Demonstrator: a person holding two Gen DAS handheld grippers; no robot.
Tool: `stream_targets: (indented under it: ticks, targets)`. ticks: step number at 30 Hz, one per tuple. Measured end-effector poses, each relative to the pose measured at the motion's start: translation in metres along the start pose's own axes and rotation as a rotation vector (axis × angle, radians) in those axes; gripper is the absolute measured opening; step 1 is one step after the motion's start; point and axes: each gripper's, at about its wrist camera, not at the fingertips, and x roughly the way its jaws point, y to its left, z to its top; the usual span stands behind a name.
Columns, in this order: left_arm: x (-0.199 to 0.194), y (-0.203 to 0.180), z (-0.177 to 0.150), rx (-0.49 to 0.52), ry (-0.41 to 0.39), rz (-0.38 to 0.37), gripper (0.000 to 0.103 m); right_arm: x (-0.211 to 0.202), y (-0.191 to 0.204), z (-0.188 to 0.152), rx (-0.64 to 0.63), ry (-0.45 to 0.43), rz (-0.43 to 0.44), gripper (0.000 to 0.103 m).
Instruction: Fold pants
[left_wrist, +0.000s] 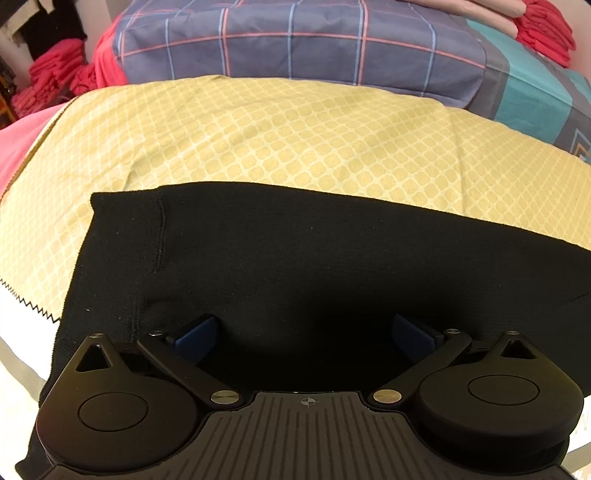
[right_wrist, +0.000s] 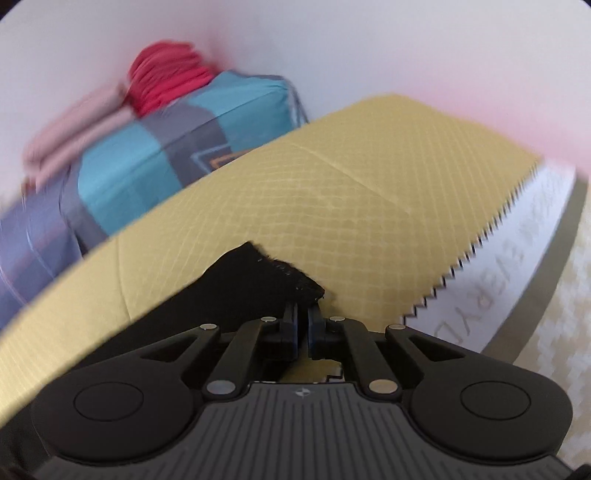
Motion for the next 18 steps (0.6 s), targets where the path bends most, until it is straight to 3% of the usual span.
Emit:
stream_targets:
  ticks: [1,3,4,6,10,18]
  targets:
    - [-0.001,-0.001,0.001,0.0,0.009,0.004,0.103,-0.003,0.002,0.002,0.019,0.006,-0.021,0.029]
    - [-0.003,-0.003,0.003,0.01,0.025,0.026,0.103,-0.017,0.009,0.0,0.042,-0.015,-0.079,0.042]
    - [-0.006,-0.004,0.003,0.021,0.029,0.041,0.103,-0.025,0.013,-0.001,0.037,-0.024,-0.08,0.057]
    - [-0.014,-0.006,-0.001,0.046,0.022,0.065,0.103,-0.043,0.021,-0.01,0.015,-0.03,-0.02,0.072]
    - [-0.03,-0.004,-0.011,0.085,0.003,0.099,0.103,-0.083,0.044,-0.037,-0.085,0.023,0.15,0.078]
    - [-0.05,0.011,-0.033,0.126,-0.014,0.122,0.103,-0.152,0.078,-0.093,-0.283,0.107,0.29,0.08]
